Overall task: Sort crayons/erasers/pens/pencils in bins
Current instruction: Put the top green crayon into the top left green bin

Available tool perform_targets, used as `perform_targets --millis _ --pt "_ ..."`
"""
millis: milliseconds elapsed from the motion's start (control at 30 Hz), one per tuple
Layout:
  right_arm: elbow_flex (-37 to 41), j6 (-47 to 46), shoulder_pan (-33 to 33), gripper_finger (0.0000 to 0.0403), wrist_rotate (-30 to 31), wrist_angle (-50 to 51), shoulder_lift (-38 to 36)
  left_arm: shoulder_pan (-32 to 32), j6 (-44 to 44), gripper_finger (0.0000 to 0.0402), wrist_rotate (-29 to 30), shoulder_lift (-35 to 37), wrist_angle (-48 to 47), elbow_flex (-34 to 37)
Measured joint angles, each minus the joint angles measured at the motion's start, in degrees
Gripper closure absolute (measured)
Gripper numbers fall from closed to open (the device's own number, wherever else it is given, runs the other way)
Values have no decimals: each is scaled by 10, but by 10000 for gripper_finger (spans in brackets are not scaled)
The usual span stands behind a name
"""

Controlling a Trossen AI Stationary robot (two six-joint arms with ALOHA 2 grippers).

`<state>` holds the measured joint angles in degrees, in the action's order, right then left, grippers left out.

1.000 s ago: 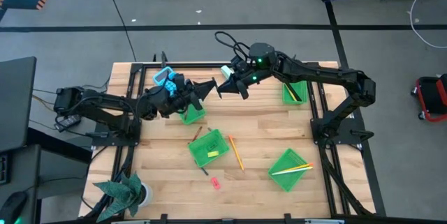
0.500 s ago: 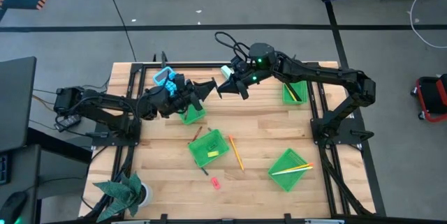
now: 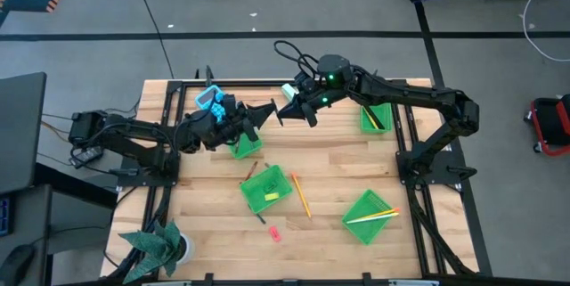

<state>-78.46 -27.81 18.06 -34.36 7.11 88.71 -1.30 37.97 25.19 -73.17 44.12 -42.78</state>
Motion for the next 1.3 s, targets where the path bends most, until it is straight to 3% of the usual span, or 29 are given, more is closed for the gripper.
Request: perform_targets --millis 1000,1300 --pt "0 17 2 366 14 2 0 -5 12 396 1 0 1 0" --pt "0 18 2 374 15 -1 0 -5 16 338 0 10 -16 -1"
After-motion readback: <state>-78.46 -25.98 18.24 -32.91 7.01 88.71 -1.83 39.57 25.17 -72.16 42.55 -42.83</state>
